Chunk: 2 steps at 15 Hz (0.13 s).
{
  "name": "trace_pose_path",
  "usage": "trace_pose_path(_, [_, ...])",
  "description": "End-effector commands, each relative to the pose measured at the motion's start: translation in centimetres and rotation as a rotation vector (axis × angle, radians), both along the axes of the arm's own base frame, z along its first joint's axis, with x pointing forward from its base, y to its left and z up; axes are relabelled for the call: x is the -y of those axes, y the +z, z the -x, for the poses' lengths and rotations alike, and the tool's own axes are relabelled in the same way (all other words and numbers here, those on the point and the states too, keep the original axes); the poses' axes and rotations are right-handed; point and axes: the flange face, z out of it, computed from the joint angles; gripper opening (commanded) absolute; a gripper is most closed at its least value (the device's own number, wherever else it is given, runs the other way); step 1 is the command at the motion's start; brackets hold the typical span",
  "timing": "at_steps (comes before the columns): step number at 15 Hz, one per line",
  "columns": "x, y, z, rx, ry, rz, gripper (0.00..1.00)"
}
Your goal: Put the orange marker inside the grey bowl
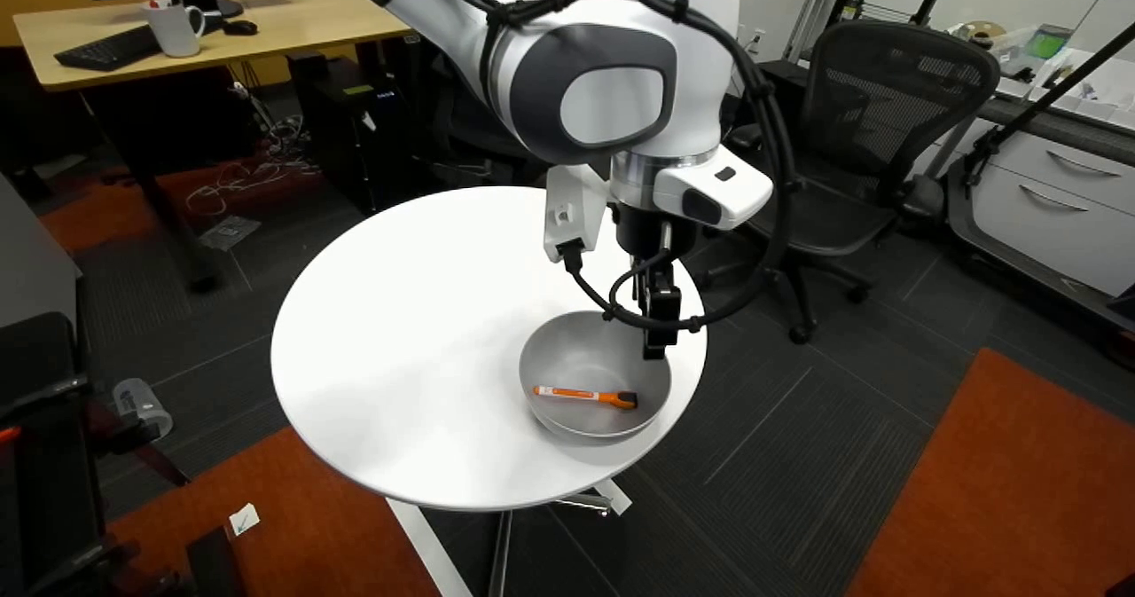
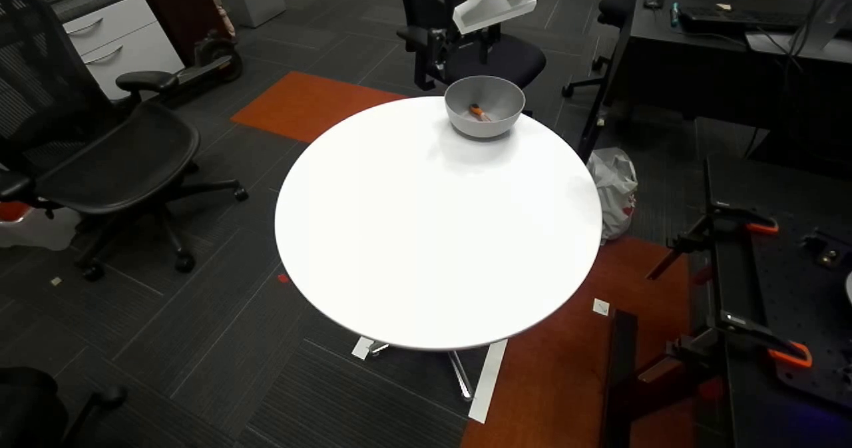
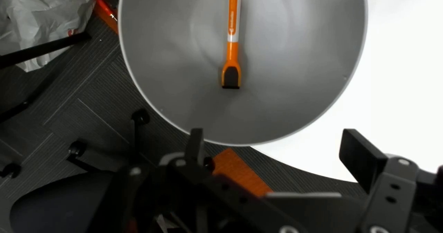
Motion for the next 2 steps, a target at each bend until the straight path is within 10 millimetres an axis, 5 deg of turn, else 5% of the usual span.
trace_pose_path(1, [0.11,-0.08,-0.03,-0.002,0.0,0.0,1.0])
trace_pose_path(2, [0.12,-0.14,-0.02,-0.003,0.0,-0.001,1.0])
